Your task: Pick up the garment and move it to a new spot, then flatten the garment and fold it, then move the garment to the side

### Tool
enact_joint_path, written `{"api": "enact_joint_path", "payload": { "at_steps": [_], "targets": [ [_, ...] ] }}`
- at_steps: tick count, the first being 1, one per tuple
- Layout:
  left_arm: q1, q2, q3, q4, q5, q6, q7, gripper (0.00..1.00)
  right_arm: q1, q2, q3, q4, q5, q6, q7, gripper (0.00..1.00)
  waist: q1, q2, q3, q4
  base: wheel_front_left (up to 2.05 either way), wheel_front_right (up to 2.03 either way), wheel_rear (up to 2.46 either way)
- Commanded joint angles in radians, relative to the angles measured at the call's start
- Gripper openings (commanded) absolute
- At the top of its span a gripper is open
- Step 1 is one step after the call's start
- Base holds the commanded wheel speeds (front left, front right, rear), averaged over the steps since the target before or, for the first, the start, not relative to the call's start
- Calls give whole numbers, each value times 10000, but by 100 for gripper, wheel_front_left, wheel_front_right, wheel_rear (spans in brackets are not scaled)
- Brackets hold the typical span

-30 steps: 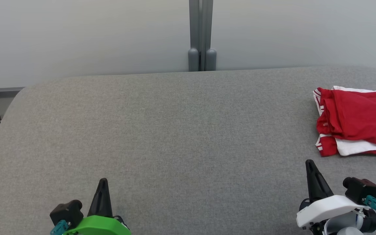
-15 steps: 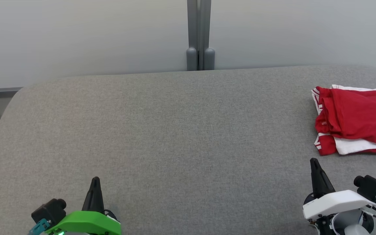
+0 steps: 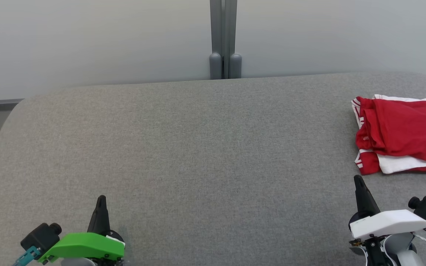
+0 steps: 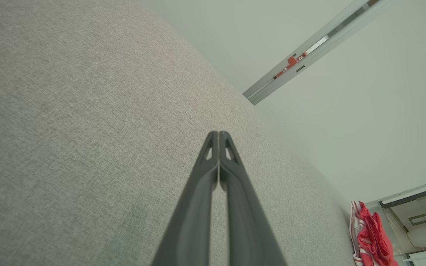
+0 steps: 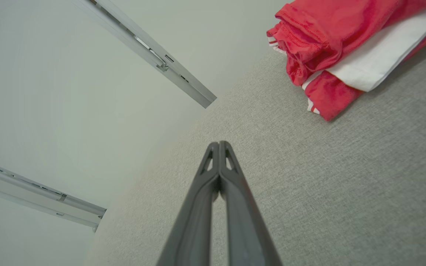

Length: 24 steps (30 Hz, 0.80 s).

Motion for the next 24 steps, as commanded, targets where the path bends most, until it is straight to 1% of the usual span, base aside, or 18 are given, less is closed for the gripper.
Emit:
{"api": "enact_joint_path", "payload": {
  "at_steps": [1,24],
  "targets": [
    [-331,51,106,-157,-332,-88,69,0,-289,-50,-50,-155,357,2,79,0,0,0,4,-6,0,0,0],
    [-559,73,680,-272,-2737,-423,766,0,-494,-65,-259,-185,2958,2,753,0,0,0,62,-104,0,0,0]
  ]
}}
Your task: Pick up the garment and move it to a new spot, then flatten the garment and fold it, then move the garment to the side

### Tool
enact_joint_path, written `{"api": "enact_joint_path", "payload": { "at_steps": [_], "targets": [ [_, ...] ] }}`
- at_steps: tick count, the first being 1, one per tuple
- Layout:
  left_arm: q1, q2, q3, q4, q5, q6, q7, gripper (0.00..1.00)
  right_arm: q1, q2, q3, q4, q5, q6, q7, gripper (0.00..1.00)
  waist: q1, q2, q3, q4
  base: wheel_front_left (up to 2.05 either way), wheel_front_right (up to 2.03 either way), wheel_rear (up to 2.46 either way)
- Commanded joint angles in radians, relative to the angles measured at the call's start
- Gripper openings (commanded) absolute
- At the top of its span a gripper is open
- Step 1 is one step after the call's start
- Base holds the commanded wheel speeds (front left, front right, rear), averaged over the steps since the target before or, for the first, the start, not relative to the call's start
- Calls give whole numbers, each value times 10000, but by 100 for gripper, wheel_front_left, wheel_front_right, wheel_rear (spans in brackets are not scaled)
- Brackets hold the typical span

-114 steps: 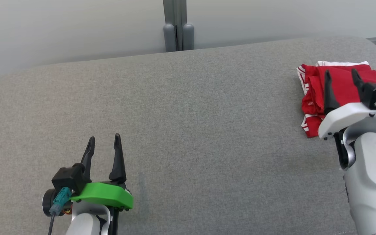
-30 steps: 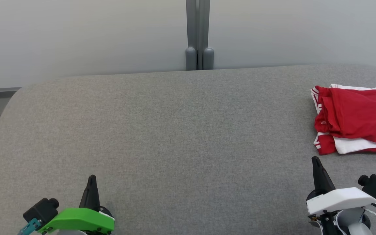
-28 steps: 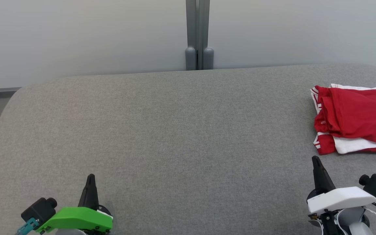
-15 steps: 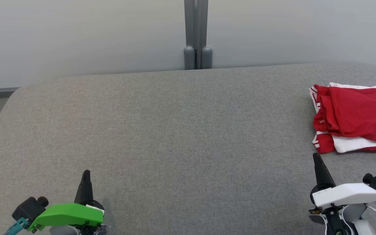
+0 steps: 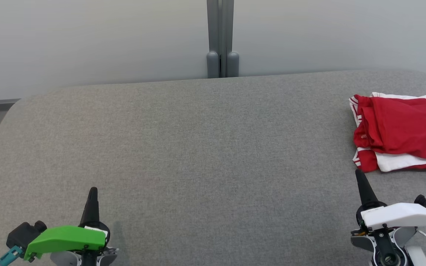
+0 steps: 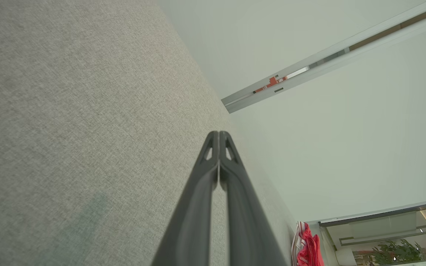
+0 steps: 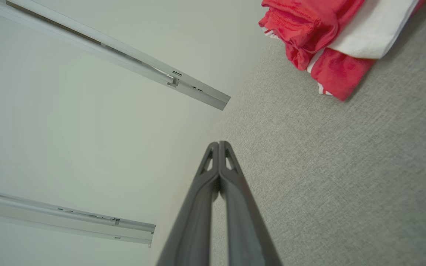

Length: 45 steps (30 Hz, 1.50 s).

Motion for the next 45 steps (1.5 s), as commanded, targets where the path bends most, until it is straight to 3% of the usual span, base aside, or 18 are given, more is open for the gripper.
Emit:
{"api": "enact_joint_path", "payload": {
  "at_steps": [1,23,45],
  "targets": [
    [-282,70,84,-117,-293,-82,74,0,-208,-54,-39,-129,286,6,80,0,0,0,4,-7,0,0,0],
    [-475,84,608,-217,-2426,-388,700,0,-400,-67,-231,-149,2610,5,684,0,0,0,70,-117,0,0,0],
    [-612,89,969,-274,-3932,-588,1144,0,-504,-73,-358,-154,4235,4,1115,0,0,0,126,-210,0,0,0]
  ]
}}
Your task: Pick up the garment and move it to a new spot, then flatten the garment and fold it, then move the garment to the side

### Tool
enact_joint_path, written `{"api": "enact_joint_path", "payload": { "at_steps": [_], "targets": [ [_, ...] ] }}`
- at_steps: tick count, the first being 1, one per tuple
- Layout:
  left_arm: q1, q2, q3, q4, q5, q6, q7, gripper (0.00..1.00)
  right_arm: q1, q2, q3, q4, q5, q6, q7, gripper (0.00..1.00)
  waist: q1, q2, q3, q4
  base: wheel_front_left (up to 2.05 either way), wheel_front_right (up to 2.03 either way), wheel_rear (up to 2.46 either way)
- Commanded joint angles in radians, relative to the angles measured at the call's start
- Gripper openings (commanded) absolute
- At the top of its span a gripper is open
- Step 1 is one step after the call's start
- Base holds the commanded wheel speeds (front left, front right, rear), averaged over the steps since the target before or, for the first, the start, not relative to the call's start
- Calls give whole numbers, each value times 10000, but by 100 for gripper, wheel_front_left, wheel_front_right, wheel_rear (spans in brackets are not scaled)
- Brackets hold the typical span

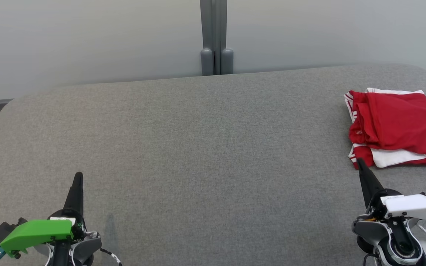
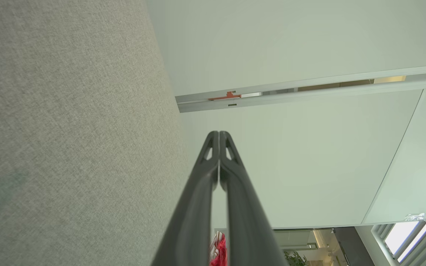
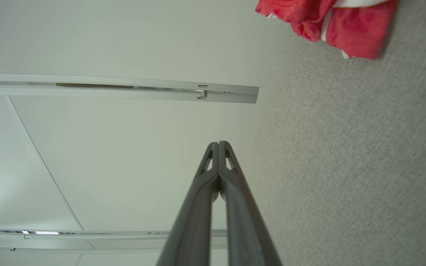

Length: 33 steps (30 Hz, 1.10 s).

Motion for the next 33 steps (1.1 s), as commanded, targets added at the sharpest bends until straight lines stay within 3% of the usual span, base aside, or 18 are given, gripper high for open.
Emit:
{"api": "enact_joint_path", "payload": {
  "at_steps": [1,15,33],
  "targets": [
    [-196,71,62,-43,-227,-64,54,0,-112,-45,-29,-64,208,8,76,0,0,0,4,-6,0,0,0],
    [-256,74,260,-73,-992,-182,283,0,-194,-49,-101,-62,1062,6,305,0,0,0,39,-64,0,0,0],
    [-242,66,262,-69,-950,-178,279,0,-192,-49,-96,-60,1039,6,303,0,0,0,39,-64,0,0,0]
  ]
}}
